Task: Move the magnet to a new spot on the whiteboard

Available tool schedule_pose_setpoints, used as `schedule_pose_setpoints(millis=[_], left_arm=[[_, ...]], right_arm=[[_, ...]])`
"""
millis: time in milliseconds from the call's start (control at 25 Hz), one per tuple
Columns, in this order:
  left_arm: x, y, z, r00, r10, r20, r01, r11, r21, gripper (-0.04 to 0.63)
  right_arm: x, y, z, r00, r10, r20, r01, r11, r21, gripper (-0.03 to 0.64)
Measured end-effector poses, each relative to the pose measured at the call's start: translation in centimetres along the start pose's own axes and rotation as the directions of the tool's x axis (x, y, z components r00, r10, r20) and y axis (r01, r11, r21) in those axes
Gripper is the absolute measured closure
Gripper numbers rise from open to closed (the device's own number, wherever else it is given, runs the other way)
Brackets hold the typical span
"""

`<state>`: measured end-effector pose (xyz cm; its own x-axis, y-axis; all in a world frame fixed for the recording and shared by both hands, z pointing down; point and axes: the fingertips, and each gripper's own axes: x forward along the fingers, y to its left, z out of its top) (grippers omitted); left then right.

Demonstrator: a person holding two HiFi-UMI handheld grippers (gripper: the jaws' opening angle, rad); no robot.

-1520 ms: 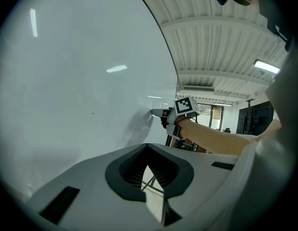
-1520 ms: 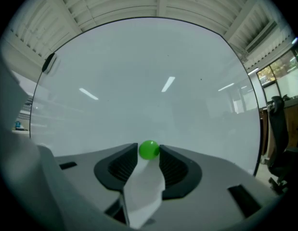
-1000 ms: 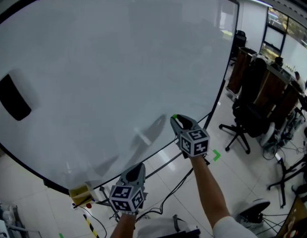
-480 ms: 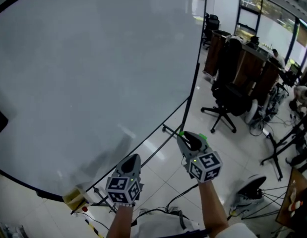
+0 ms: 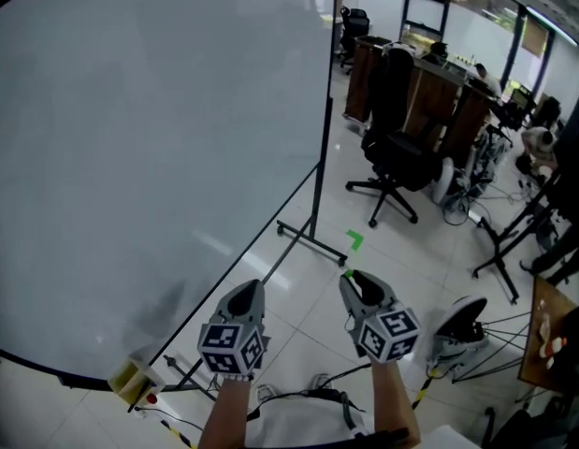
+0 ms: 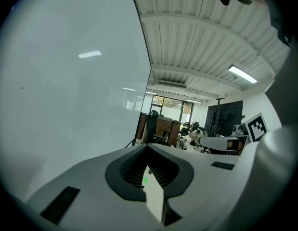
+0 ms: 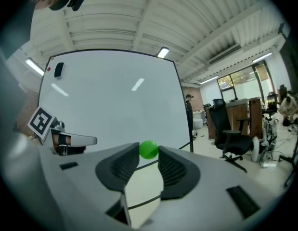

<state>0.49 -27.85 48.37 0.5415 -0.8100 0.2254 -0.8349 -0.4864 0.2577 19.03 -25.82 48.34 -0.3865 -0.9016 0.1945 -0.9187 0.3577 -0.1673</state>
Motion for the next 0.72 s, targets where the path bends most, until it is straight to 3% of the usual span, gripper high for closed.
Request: schedule_pose_setpoints(millis=[400, 720], left_arm=[[-0.4, -1.7, -0.1, 1.000, -0.021, -0.001, 0.021, 1.000, 0.008, 0.597], [-1.3, -1.3, 0.6, 1.000, 0.010, 0.025, -0.010, 1.000, -0.007, 0.597]], right_arm=[[-1.6, 0.5, 0.7, 1.000, 0.003, 0.013, -0.003, 1.000, -0.009, 0.483], [-1.0, 1.6, 1.0, 0.999, 0.044, 0.022, -0.044, 0.999, -0.006, 0.483]])
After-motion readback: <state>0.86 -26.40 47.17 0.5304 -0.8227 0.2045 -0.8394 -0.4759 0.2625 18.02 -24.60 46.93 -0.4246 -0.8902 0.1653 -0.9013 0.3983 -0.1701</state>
